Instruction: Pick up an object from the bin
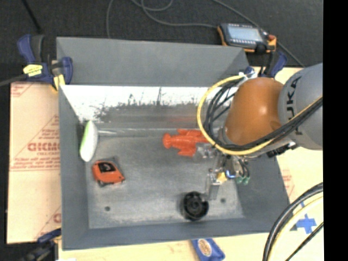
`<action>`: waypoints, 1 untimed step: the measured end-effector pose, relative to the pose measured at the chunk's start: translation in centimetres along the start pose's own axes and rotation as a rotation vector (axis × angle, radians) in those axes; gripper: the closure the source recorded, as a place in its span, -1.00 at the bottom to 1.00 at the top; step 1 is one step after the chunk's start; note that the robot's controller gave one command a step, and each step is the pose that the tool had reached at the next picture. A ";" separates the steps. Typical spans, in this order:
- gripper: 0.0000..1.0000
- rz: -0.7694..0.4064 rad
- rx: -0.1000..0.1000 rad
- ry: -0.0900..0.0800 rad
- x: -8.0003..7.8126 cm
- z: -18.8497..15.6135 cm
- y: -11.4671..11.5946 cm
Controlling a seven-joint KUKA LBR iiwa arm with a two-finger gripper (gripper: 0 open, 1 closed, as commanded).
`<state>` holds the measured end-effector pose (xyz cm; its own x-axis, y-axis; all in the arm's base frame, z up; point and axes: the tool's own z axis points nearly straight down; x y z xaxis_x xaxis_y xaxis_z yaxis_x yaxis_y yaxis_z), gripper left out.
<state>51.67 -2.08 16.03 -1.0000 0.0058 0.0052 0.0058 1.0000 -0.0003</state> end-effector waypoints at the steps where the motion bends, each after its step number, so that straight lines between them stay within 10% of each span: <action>1: -1.00 -0.001 0.001 -0.008 -0.2 -0.4 0.0</action>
Offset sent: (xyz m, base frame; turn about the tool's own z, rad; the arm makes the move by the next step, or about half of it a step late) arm -0.0296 0.0037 -0.0903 -0.8125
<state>51.86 -2.10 16.45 -1.0000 0.0052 -0.0032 0.0052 1.0000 -0.0009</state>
